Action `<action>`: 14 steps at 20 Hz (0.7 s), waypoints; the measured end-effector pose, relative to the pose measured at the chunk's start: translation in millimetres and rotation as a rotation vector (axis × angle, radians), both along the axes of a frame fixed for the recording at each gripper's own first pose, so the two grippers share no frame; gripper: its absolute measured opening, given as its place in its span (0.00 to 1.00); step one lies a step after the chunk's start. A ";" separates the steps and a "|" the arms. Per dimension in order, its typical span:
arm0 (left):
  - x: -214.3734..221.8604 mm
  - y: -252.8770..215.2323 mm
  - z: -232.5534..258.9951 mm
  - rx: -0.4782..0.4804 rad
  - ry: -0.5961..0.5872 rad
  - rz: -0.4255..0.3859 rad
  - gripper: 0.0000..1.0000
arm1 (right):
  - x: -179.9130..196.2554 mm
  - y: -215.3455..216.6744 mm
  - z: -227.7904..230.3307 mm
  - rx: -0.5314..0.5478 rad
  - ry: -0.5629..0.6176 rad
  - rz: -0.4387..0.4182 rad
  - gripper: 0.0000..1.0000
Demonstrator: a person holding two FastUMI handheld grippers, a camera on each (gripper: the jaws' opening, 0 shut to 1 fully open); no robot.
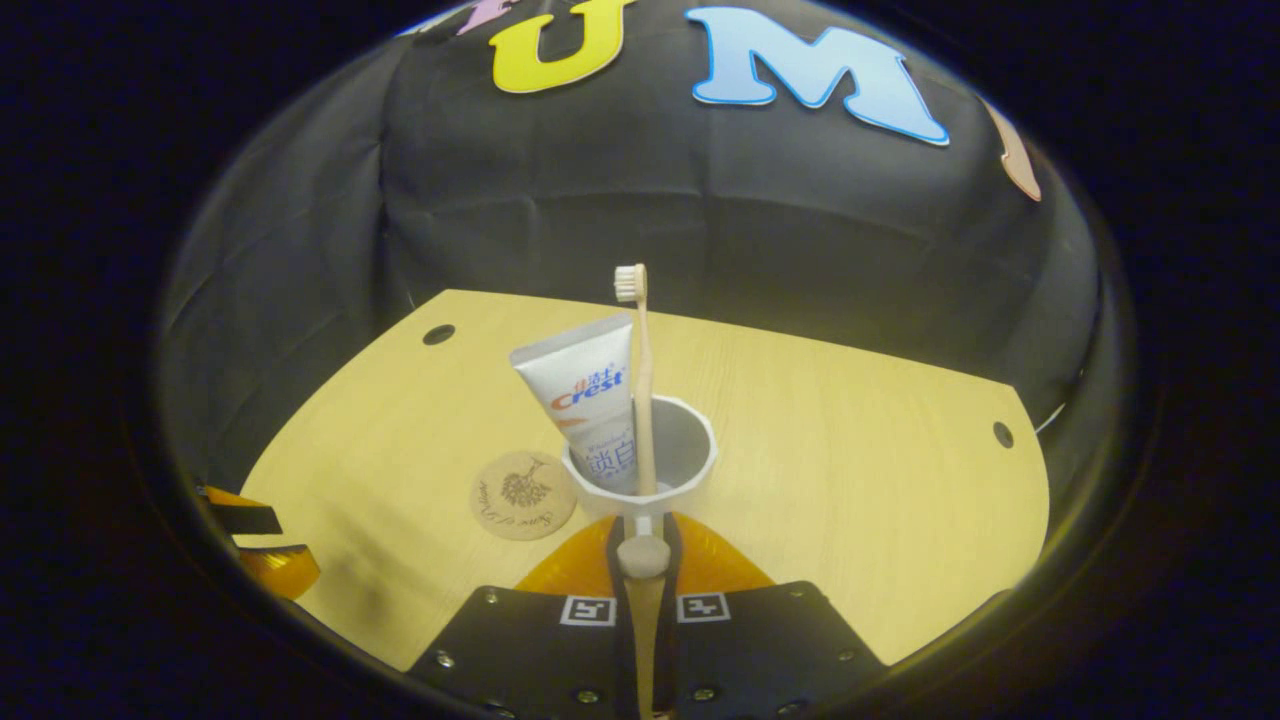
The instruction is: Put the toothbrush and toothpaste on the desktop into the cup, then pick up the cup and place it on the coaster on the desktop.
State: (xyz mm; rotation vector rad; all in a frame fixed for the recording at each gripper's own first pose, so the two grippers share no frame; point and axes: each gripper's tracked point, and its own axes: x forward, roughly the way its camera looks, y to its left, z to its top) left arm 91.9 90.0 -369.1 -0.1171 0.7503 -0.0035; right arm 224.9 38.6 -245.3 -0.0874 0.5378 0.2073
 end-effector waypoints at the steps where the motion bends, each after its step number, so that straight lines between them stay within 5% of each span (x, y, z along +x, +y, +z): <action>1: -0.2 -1.0 -1.3 0.001 0.002 0.001 0.76 | 1.9 0.9 3.6 0.006 -0.016 -0.003 0.07; 14: 5.9 -21.4 -17.8 -0.008 -0.041 -0.013 0.76 | 13.5 4.8 36.6 0.045 -0.291 -0.089 0.07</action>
